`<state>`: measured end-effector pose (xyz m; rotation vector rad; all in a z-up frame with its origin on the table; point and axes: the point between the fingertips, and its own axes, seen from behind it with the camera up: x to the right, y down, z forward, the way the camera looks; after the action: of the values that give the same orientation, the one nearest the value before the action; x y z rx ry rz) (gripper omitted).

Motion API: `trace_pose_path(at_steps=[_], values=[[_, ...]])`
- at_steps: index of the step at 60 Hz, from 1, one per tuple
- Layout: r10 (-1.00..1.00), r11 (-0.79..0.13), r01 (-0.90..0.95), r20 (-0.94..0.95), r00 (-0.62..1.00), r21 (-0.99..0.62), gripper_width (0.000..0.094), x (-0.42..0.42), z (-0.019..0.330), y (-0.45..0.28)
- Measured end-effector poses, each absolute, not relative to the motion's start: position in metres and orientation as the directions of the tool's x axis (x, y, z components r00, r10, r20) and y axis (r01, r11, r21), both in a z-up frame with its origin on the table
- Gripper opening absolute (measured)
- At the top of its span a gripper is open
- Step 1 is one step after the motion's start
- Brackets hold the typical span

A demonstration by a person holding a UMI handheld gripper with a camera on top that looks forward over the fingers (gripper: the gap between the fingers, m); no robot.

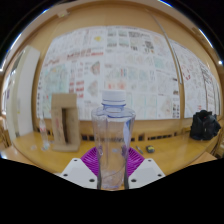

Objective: Pour water

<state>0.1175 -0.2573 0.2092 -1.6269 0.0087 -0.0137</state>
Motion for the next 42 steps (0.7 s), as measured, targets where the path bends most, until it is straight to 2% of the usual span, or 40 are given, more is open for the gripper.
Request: trace_pose_path(at_steps=[6,9,21,25,26,35,36,42], values=[[-0.036,-0.171,0.033,0.04,0.999,-0.985,0.0294,0.141,0.149,-0.255],[-0.047,-0.2,0.046,0.056,0.997,-0.979,0.0295,0.153,0.118,-0.249],[-0.064,-0.298,0.009,0.029,0.997,-0.954,0.0296,0.171,0.052,-0.248],[-0.059,-0.314,0.004,0.024,0.998,-0.949,0.0302,0.171,0.039,-0.249],[-0.06,-0.291,-0.001,0.018,0.998,-0.957,0.0291,0.172,0.043,-0.246],[-0.061,-0.298,-0.008,0.011,0.998,-0.954,0.0326,0.172,0.04,-0.248],[-0.061,-0.299,-0.005,0.014,0.998,-0.954,0.0367,0.171,0.04,-0.248],[-0.067,-0.311,-0.002,0.02,0.998,-0.95,0.048,0.172,0.039,-0.249]])
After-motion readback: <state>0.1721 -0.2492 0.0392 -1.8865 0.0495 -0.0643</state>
